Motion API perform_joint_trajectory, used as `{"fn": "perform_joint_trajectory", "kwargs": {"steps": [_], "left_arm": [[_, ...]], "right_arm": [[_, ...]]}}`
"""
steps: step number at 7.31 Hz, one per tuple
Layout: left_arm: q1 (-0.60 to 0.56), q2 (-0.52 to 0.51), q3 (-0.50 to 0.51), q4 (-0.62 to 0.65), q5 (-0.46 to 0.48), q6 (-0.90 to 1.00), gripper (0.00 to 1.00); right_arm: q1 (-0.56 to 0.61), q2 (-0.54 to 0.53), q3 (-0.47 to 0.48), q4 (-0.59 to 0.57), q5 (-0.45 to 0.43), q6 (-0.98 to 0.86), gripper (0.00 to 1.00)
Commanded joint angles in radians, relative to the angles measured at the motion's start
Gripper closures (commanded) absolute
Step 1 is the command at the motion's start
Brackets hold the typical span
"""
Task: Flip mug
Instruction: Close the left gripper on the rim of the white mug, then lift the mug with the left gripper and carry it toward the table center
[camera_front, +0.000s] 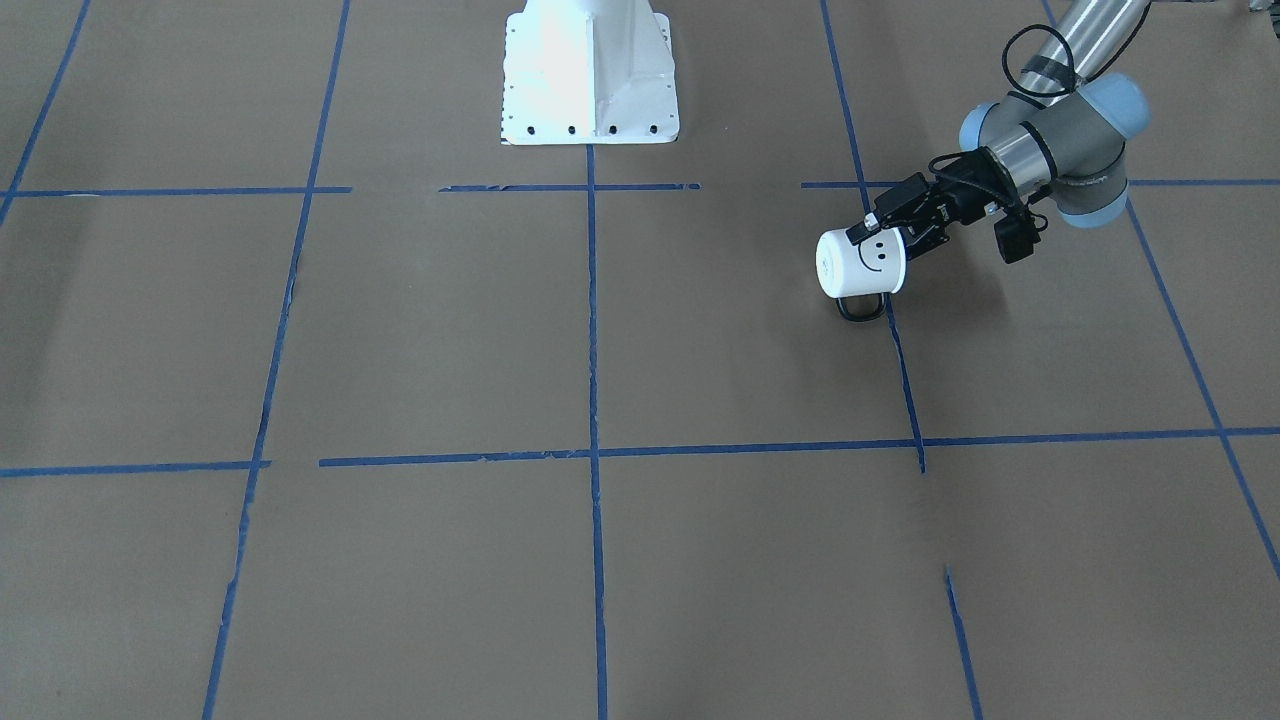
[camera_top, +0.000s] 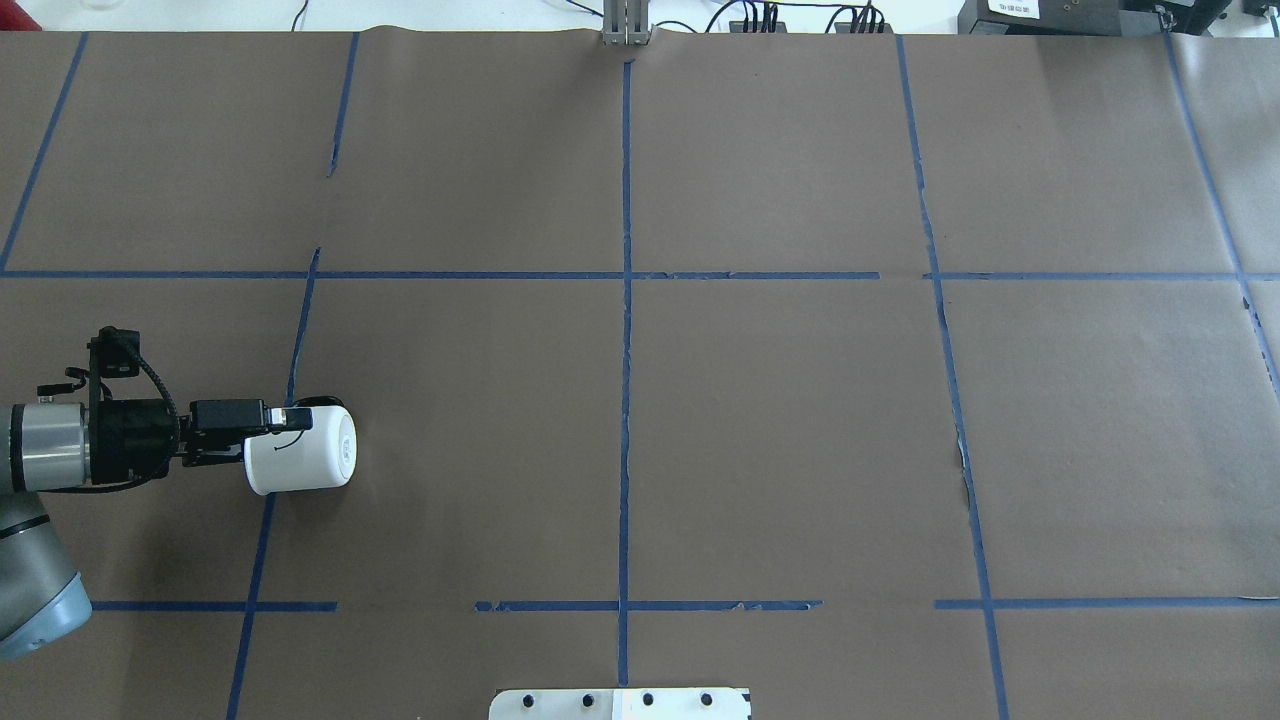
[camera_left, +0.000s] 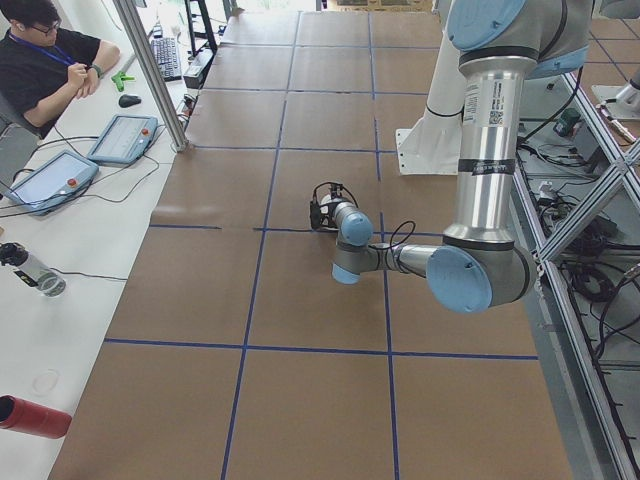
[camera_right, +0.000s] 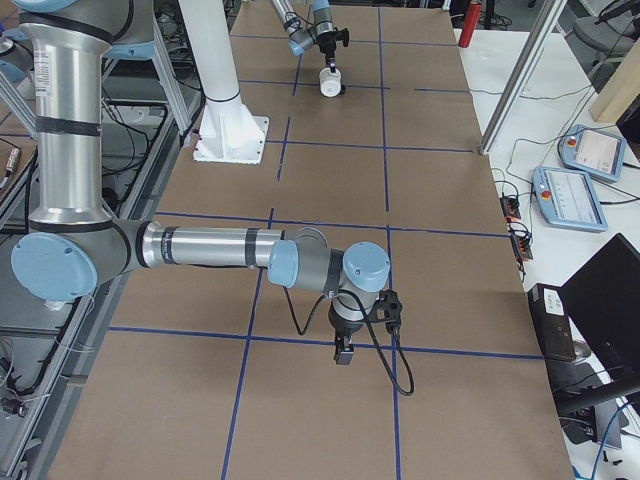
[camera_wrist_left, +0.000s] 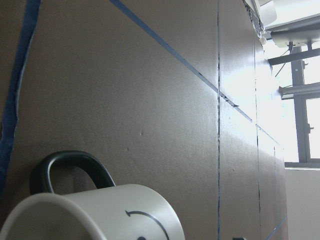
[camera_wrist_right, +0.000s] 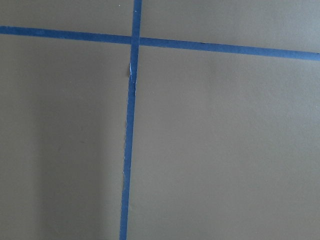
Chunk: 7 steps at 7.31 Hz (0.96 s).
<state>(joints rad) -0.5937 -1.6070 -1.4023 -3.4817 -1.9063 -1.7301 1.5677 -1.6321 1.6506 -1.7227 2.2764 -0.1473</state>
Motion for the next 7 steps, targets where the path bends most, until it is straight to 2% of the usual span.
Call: {"fn": "perform_joint_trajectory", "kwargs": {"steps": [1, 2, 3, 7], "left_arm": [[0.0, -0.013, 0.002, 0.0, -0.003, -0.029, 0.6], [0.0, -0.03, -0.006, 0.0, -0.032, -0.031, 0.9], [0.0, -0.051, -0.015, 0.0, -0.075, -0.069, 1.0], [-0.003, -0.129, -0.081, 0.019, -0.079, -0.129, 1.0]], "right_arm": [[0.0, 0.0, 0.0, 0.0, 0.0, 0.0, 0.0], [0.0, 0.0, 0.0, 0.0, 0.0, 0.0, 0.0], [0.0, 0.0, 0.0, 0.0, 0.0, 0.0, 0.0], [0.0, 0.0, 0.0, 0.0, 0.0, 0.0, 0.0]]}}
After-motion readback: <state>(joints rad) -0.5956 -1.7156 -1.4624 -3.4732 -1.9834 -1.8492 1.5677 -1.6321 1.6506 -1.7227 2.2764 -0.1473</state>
